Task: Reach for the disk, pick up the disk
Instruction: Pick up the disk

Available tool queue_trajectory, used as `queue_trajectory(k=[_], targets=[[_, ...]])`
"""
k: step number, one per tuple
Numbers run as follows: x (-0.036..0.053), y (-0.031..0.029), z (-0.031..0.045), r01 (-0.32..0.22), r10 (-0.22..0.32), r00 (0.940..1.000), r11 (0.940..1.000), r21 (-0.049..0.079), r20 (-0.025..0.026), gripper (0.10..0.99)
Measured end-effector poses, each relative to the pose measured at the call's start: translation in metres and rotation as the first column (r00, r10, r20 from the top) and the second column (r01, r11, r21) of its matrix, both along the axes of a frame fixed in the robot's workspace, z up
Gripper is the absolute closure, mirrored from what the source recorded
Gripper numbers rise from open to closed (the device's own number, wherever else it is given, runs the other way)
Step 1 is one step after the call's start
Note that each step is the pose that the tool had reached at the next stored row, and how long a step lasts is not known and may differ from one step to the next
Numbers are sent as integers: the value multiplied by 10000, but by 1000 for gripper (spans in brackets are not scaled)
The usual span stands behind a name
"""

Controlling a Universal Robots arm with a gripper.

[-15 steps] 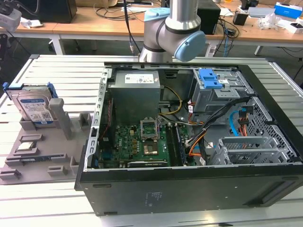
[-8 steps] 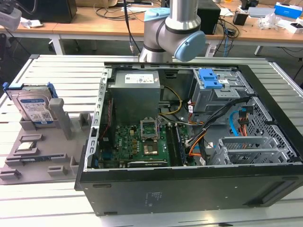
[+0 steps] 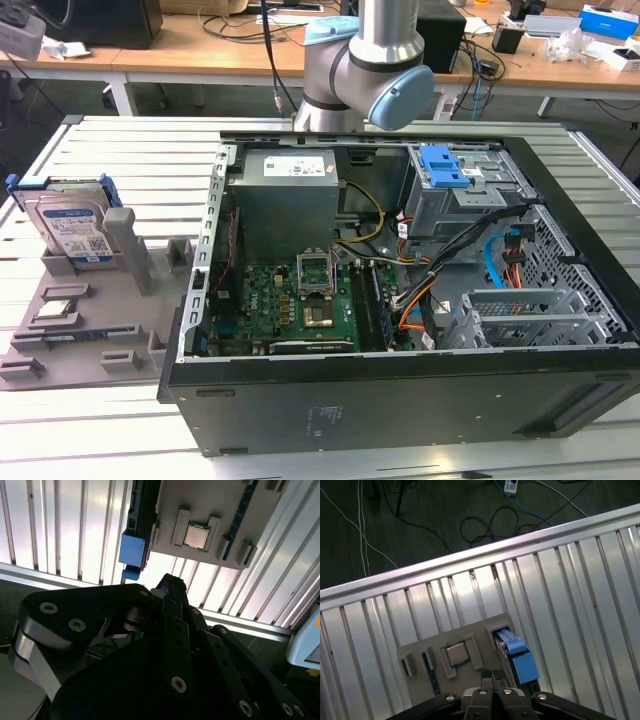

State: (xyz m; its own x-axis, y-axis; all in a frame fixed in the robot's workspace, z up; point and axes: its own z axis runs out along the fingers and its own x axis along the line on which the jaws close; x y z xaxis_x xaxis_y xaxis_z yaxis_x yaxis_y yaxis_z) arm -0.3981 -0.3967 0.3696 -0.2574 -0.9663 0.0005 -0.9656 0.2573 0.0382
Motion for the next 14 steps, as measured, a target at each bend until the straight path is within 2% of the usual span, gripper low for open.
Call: queue_trajectory(k=[7,14], targets=[[0,0,0,-392,392,9992,9992,1,0,980],[0,0,0,-1133,1133,9936,9936,0,0,980]])
